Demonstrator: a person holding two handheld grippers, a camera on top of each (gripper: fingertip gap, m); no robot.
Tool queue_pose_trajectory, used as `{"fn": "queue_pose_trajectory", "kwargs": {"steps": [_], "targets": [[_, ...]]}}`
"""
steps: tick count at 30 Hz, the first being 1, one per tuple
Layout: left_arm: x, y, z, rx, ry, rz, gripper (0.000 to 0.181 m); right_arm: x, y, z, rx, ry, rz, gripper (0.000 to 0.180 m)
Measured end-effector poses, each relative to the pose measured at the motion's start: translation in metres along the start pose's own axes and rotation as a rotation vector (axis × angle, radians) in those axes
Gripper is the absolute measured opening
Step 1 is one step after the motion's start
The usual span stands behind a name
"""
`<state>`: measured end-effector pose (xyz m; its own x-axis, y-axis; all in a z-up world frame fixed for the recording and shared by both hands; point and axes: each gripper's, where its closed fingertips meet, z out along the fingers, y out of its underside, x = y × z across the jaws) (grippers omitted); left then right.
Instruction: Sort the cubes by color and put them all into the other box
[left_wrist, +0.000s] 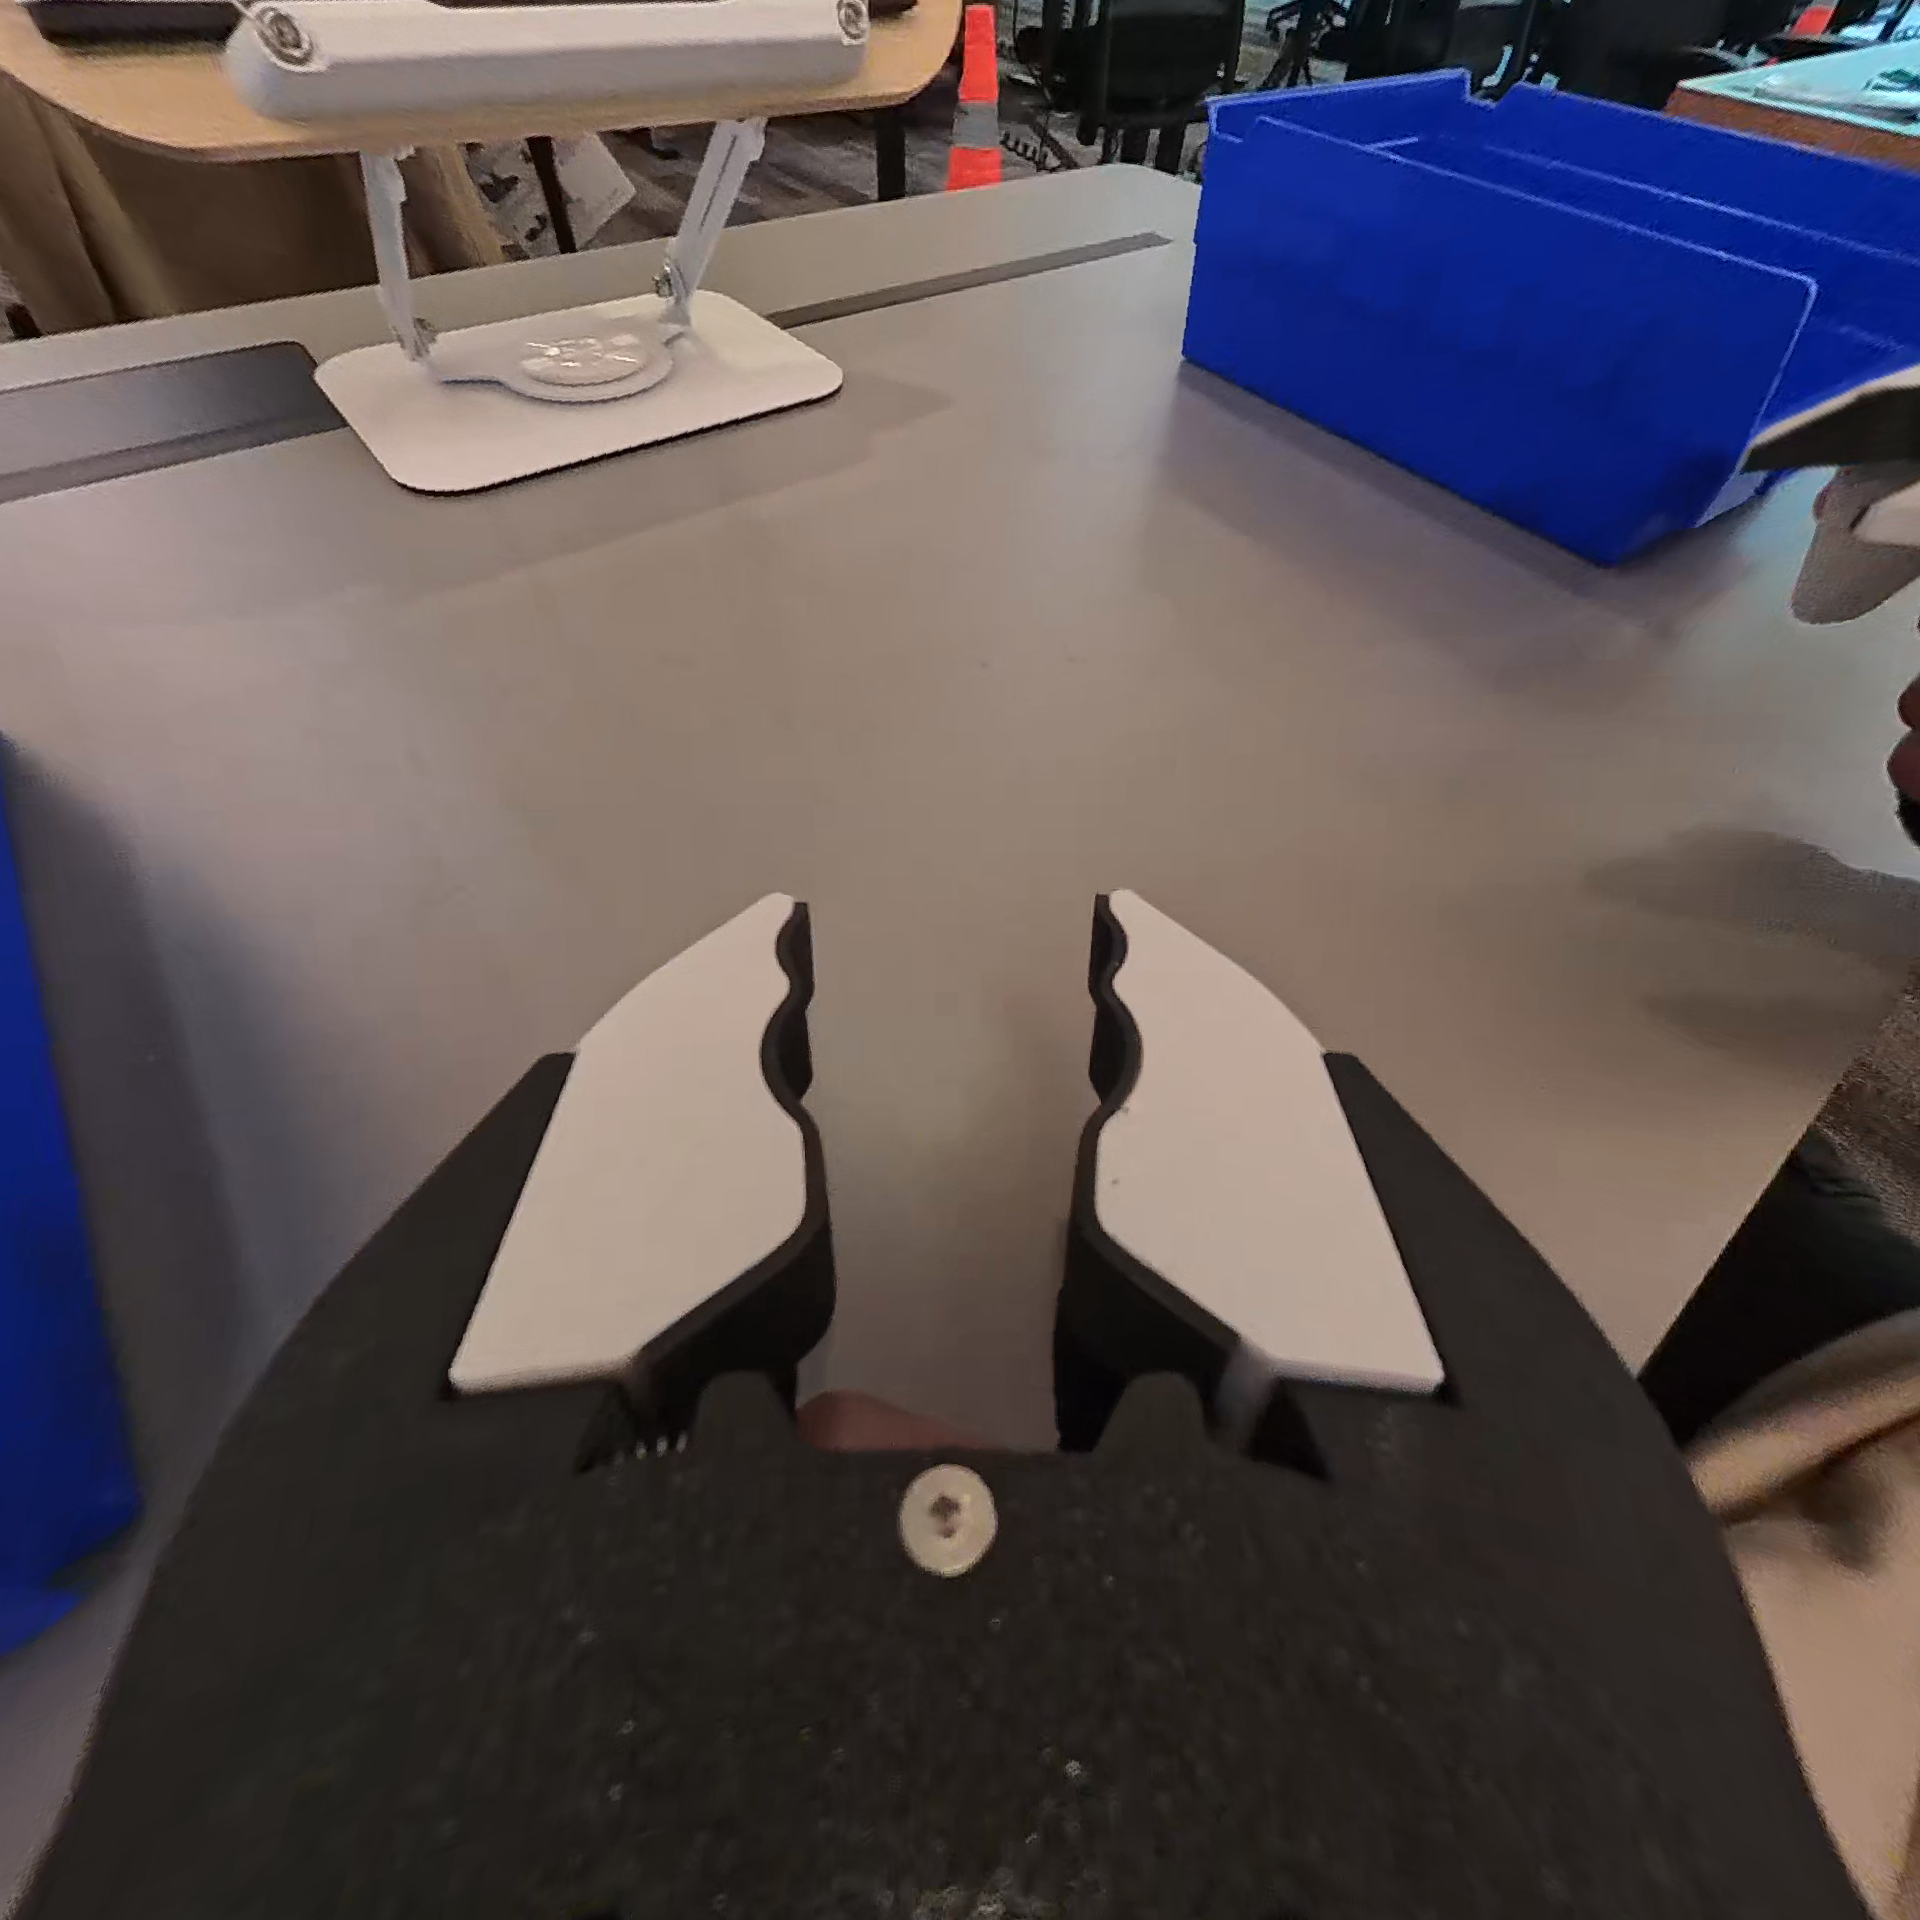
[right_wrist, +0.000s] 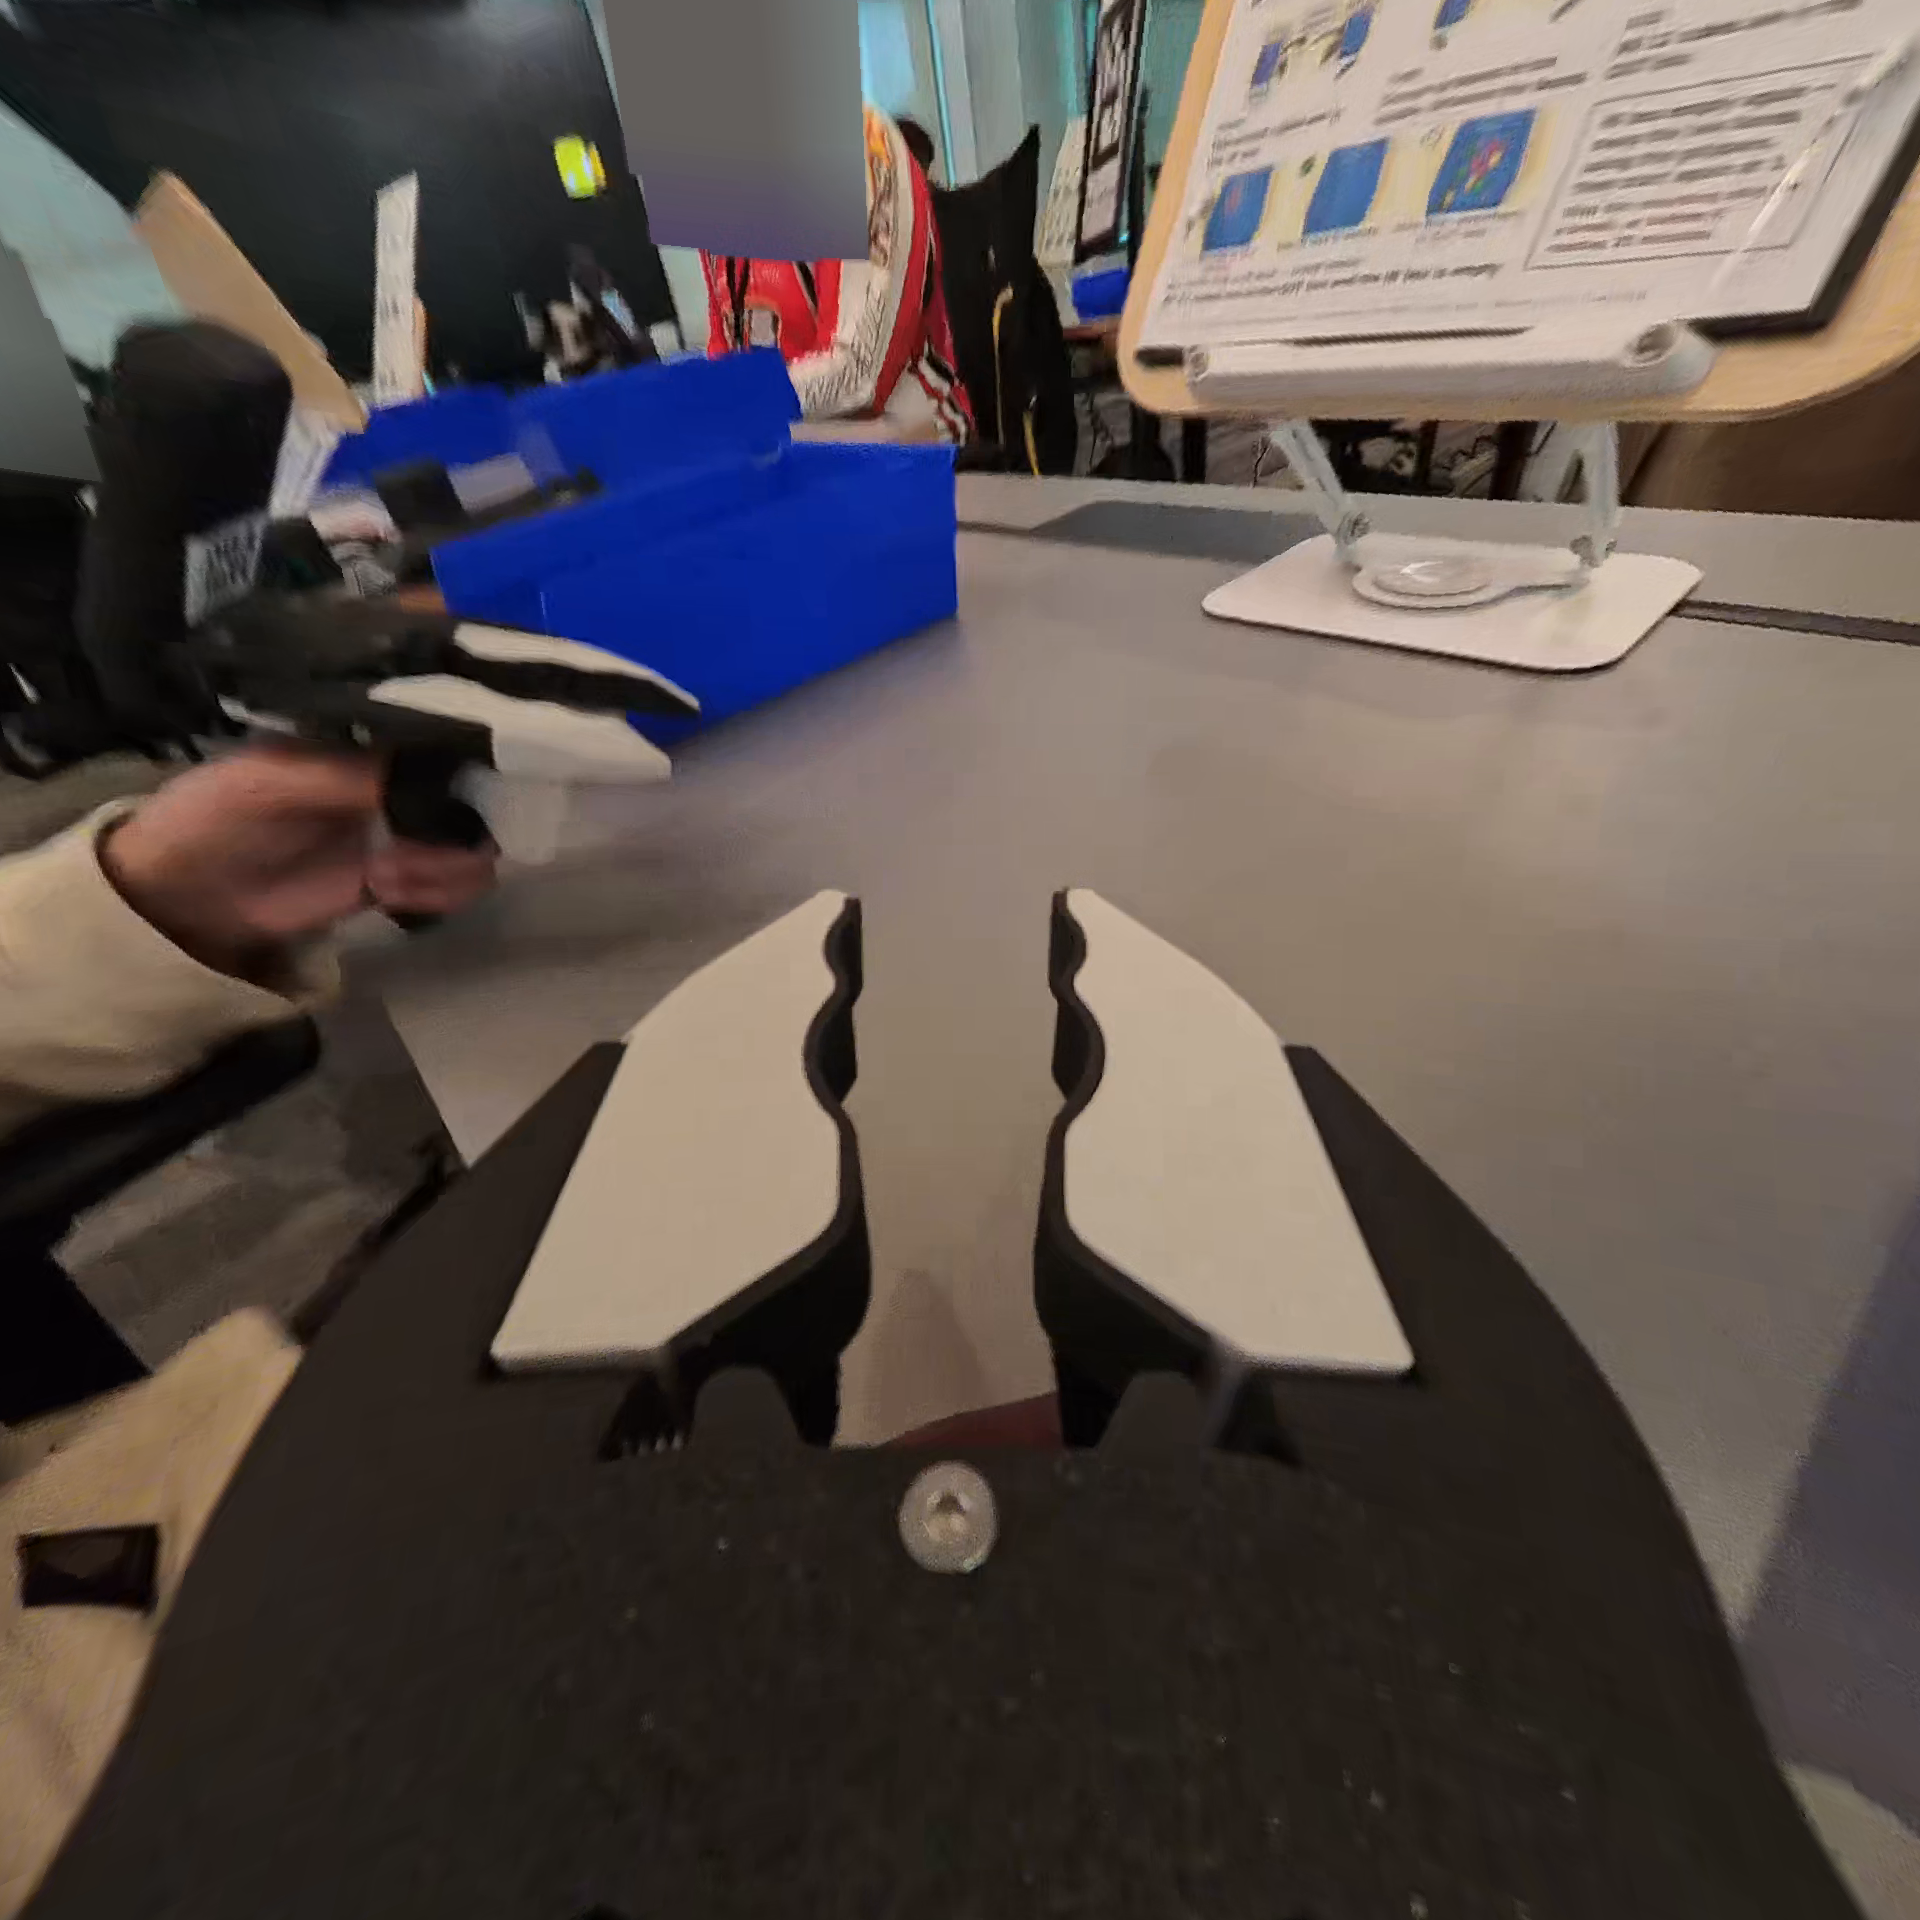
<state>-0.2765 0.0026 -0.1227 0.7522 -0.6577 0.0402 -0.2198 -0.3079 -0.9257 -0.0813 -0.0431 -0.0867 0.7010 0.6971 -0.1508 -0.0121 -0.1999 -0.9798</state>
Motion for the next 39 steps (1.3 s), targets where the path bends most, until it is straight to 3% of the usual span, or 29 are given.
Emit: {"fn": "queue_pose_trajectory", "kwargs": {"steps": [5, 8, 13, 17, 21, 28, 30, 35, 39], "targets": [[0.005, -0.002, -0.009, -0.064, -0.004, 0.03, 0.049, -0.013, 0.012, 0.007, -0.056, -0.022, -0.079, 0.033], [-0.03, -0.032, -0.036, -0.04, -0.117, 0.033, 0.049, -0.012, 0.018, 0.011, -0.084, -0.02, -0.071, 0.032], [-0.176, -0.068, -0.063, -0.119, -0.436, -0.052, 0.048, -0.011, 0.023, 0.016, -0.108, -0.06, -0.017, 0.031], [-0.314, -0.018, -0.034, -0.422, -0.696, -0.119, 0.056, -0.013, 0.026, 0.019, -0.128, -0.092, -0.002, 0.03], [-0.387, 0.033, -0.019, -0.664, -0.859, -0.187, 0.059, -0.014, 0.027, 0.017, -0.134, -0.102, -0.001, 0.029], [-0.389, 0.043, 0.025, -0.527, -0.698, -0.502, 0.066, -0.006, 0.027, 0.007, -0.13, -0.088, 0.021, 0.027], [-0.391, 0.042, 0.024, -0.52, -0.705, -0.487, 0.046, -0.004, 0.027, 0.006, -0.131, -0.093, 0.048, 0.027], [-0.376, 0.037, 0.016, -0.49, -0.656, -0.496, 0.046, -0.003, 0.028, 0.005, -0.14, -0.093, 0.06, 0.025], [-0.333, 0.012, 0.004, -0.37, -0.523, -0.384, 0.046, -0.006, 0.027, 0.006, -0.142, -0.089, 0.029, 0.025]]}}
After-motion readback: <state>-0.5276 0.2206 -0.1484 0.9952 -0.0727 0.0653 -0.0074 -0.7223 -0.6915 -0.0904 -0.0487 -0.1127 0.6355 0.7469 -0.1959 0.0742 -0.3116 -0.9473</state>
